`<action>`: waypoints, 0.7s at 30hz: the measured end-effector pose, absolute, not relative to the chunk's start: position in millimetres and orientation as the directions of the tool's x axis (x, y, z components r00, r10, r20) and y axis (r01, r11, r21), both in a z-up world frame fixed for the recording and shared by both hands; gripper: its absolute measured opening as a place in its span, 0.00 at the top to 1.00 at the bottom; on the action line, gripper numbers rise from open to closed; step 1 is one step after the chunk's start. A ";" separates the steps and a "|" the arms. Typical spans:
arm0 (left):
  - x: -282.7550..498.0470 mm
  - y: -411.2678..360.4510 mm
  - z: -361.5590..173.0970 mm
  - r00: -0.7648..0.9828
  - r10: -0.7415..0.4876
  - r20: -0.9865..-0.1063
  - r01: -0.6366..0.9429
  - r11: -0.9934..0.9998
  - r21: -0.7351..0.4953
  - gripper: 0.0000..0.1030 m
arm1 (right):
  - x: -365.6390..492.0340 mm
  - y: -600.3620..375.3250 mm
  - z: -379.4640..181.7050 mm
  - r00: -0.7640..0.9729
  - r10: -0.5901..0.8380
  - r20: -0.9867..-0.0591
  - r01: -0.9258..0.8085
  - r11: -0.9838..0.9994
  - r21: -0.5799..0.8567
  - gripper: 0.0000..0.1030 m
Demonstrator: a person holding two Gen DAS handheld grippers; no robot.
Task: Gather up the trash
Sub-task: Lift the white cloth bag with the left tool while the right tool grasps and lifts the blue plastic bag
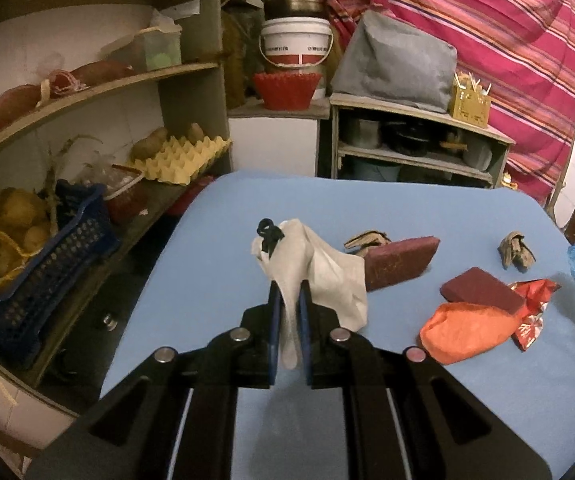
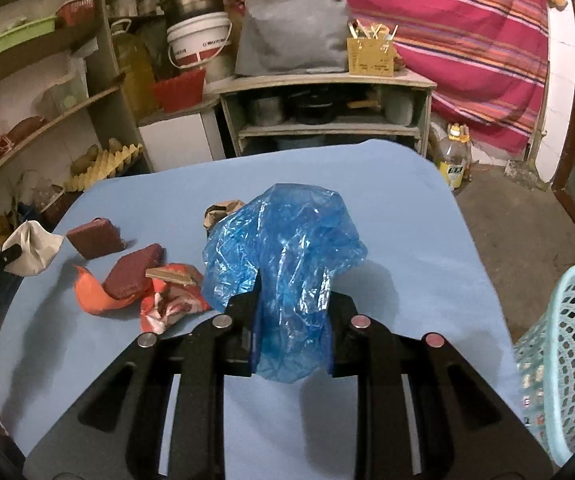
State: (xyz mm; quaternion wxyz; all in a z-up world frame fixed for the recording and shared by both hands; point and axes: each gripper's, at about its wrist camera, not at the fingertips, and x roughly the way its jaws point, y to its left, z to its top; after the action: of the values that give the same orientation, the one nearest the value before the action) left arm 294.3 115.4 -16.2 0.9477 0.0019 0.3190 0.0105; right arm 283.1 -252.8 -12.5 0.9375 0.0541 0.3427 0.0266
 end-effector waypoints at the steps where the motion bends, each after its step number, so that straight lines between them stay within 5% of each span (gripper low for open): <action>1: 292.3 114.4 -14.8 0.799 0.020 -0.601 -0.018 1.000 0.010 0.91 | 279.9 -254.6 -11.3 0.766 0.088 -0.637 -0.013 0.992 0.122 0.78; 21: 231.2 -38.1 31.0 0.865 -0.152 -0.478 0.193 0.980 0.038 0.91 | 204.8 -322.6 24.9 0.836 0.084 -0.542 0.019 0.983 0.182 0.78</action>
State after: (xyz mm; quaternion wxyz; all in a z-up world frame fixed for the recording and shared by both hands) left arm 231.2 -38.1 31.0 0.9648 0.0423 0.2437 -0.0895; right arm 204.8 -322.6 24.9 0.9540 0.0903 0.2855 0.0171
